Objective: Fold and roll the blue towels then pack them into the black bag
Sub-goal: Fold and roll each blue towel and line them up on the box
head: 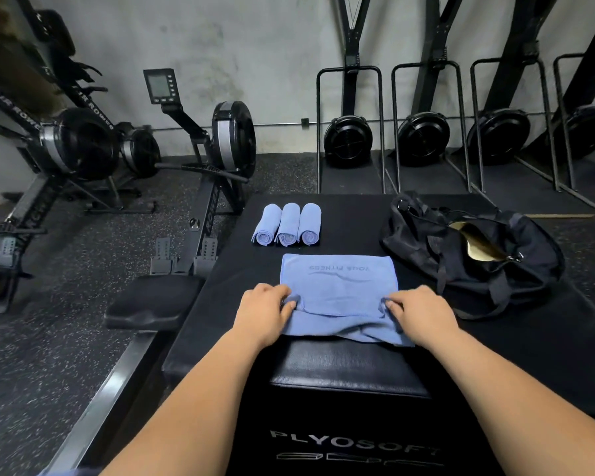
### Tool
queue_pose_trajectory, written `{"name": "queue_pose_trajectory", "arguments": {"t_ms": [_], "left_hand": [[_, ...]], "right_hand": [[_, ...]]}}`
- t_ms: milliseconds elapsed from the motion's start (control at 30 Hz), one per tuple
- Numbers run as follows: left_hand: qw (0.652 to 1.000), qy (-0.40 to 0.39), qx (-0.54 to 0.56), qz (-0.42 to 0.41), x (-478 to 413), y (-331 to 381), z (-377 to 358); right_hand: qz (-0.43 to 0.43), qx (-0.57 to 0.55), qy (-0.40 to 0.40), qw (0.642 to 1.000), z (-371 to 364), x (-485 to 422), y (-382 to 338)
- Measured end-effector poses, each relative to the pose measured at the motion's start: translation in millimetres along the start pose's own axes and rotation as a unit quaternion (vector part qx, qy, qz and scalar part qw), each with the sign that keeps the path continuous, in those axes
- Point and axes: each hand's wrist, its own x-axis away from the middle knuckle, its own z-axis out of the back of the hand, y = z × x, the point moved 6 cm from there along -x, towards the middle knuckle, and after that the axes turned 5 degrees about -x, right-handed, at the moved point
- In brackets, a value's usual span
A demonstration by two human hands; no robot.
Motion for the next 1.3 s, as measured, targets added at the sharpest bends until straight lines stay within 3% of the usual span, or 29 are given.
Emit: {"name": "queue_pose_trajectory", "arguments": {"t_ms": [67,267,467,567,700,800,1300], "left_hand": [[0.999,-0.021,-0.040,-0.017,8.6,0.1,-10.2],[0.998,0.018,0.011,-0.057,27.8,-5.4,-10.6],[0.997,0.016,0.050,-0.062,48.7,-13.8,-7.0],[0.994,-0.001,0.110,-0.028,48.3,-23.3,-3.1],[0.978,0.002,0.199,0.056,34.1,-37.6,5.2],[0.960,0.017,0.252,0.121,20.3,-42.5,10.4],[0.929,0.050,0.284,0.230,-59.1,-49.9,-9.7]], "right_hand": [[-0.019,0.000,-0.004,1.000,-6.2,8.8,3.2],[0.019,0.018,0.039,0.999,-3.5,26.2,2.8],[0.061,-0.065,0.060,0.994,-4.4,48.6,10.4],[0.001,-0.150,0.038,0.988,-1.4,46.4,23.8],[-0.061,-0.233,0.075,0.968,12.8,27.6,36.7],[-0.088,-0.250,0.073,0.961,16.0,8.3,41.4],[-0.171,-0.301,0.076,0.935,-5.3,-72.5,48.4]]}}
